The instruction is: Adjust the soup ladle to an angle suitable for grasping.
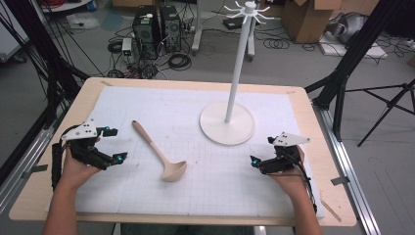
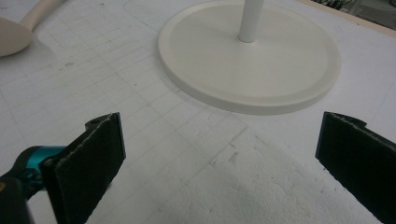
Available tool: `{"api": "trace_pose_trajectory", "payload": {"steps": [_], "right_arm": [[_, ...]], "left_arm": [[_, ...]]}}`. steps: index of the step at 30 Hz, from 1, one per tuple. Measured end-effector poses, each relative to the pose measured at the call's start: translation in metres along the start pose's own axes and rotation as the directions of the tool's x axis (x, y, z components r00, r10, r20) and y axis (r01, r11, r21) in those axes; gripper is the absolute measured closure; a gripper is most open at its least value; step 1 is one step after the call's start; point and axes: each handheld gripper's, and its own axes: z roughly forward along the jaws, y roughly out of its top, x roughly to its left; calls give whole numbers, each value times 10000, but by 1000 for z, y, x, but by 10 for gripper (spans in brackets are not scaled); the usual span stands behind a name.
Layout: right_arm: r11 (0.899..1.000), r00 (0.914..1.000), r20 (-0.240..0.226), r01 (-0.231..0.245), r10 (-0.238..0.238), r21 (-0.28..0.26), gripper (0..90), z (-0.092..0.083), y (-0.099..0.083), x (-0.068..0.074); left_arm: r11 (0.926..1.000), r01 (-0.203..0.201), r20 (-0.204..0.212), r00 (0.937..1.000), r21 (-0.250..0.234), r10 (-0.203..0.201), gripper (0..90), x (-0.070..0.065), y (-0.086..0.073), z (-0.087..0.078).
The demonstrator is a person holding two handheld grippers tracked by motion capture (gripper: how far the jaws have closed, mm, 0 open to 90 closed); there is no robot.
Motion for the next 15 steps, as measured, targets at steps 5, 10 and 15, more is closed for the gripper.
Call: {"api": "trace_pose_trajectory", "payload": {"steps": [5, 10, 15], "right_arm": [[10000, 10000, 15, 10, -10, 53, 2, -1, 0, 1], [10000, 10000, 69, 43, -44, 70, 3, -2, 0, 1], [10000, 9999, 106, -30, 29, 86, 3, -3, 0, 2]], "left_arm": [[9999, -76, 27, 10000, 121, 75, 17, 0, 0, 2], [9999, -92, 70, 9999, 85, 92, 17, -1, 1, 3], [9998, -202, 40, 9998, 93, 202, 17, 1, 6, 4]]}}
